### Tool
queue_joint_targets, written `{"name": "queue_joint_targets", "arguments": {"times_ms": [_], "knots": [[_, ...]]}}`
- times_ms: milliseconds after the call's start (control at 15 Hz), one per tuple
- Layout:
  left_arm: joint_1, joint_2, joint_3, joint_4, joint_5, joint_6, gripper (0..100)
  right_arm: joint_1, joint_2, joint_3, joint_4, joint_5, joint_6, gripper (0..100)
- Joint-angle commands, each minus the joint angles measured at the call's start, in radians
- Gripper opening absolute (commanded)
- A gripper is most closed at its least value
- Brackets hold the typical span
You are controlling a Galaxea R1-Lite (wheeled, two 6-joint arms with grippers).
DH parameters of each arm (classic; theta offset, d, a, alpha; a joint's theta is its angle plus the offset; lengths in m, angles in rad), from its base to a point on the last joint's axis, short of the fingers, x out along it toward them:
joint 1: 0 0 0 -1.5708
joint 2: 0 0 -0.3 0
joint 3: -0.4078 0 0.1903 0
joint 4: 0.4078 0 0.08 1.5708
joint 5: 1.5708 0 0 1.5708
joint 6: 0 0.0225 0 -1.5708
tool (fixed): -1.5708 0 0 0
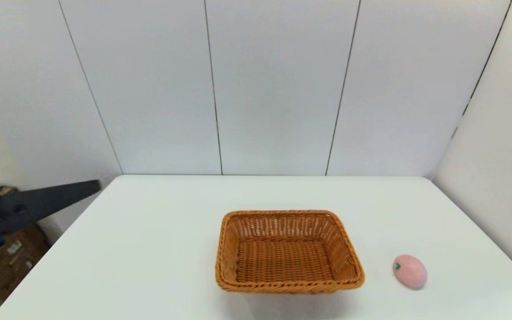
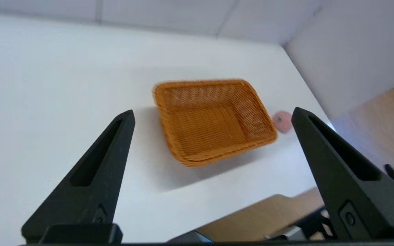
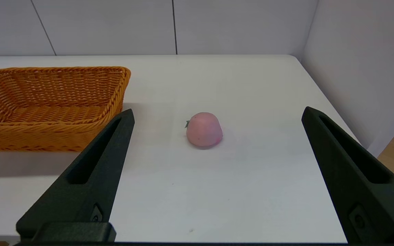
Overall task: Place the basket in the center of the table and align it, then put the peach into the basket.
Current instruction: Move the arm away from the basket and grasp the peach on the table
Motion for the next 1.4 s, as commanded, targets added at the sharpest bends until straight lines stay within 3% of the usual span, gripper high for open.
{"name": "queue_joint_targets", "arguments": {"times_ms": [67, 333, 467, 667, 1000, 1200, 1400], "knots": [[0.121, -0.319, 0.065, 0.059, 0.242, 0.201, 100, 0.0, 0.0, 0.0, -0.001, 0.0, 0.001, 100], [0.351, -0.537, 0.183, 0.056, 0.242, 0.242, 100, 0.0, -0.002, 0.0, -0.001, 0.0, 0.001, 100], [0.395, -0.663, 0.273, 0.056, 0.243, 0.282, 100, 0.0, -0.002, 0.0, -0.001, 0.0, 0.001, 100], [0.401, -0.805, 0.407, 0.055, 0.245, 0.376, 100, 0.0, 0.0, 0.0, -0.001, 0.0, 0.001, 100], [0.401, -0.91, 0.623, -0.005, 0.24, 0.379, 100, 0.0, 0.0, 0.0, -0.001, 0.0, 0.001, 100], [0.401, -0.91, 0.764, -0.128, 0.124, 0.397, 100, 0.0, -0.002, 0.0, -0.001, 0.0, -0.004, 100], [0.401, -0.91, 0.776, -0.122, 0.119, 0.391, 100, 0.0, 0.02, -0.064, 0.042, 0.018, -0.011, 100]]}}
